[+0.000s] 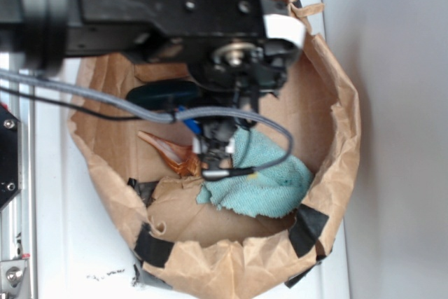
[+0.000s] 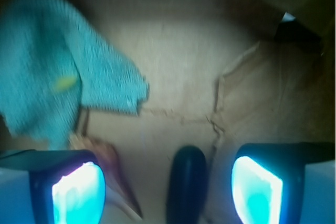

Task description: Grab the plastic pickle.

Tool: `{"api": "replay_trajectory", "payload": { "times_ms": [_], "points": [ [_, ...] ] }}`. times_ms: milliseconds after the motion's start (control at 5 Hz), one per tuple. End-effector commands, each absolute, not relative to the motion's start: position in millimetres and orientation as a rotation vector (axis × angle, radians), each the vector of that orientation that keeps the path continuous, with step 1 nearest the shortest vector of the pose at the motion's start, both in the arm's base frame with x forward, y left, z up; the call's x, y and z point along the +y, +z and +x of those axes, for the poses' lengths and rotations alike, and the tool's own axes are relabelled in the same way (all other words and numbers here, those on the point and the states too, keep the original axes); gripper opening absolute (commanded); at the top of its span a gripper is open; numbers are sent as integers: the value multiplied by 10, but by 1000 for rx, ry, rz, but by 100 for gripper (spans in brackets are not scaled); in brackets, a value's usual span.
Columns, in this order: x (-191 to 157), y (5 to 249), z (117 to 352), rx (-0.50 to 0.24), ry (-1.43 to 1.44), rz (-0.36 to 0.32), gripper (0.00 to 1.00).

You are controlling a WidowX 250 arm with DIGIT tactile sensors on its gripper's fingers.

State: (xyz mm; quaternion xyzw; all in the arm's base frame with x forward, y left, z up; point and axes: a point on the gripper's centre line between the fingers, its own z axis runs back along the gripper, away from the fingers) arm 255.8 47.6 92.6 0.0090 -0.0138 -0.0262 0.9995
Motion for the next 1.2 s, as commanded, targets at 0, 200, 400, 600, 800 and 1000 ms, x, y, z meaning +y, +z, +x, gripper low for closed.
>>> {"api": "replay_trajectory", "payload": {
  "times_ms": [0, 200, 400, 600, 800, 1000],
  "points": [
    [685, 768, 2383, -68, -90, 126, 100],
    [754, 531, 2282, -82, -96, 145, 100],
    [790, 375, 2242, -100, -98, 133, 100],
    [722, 162, 2231, -12, -138, 125, 100],
    [689, 130, 2192, -38, -107, 171, 7],
    [683, 309, 2153, -33, -88, 129, 0]
  ]
}}
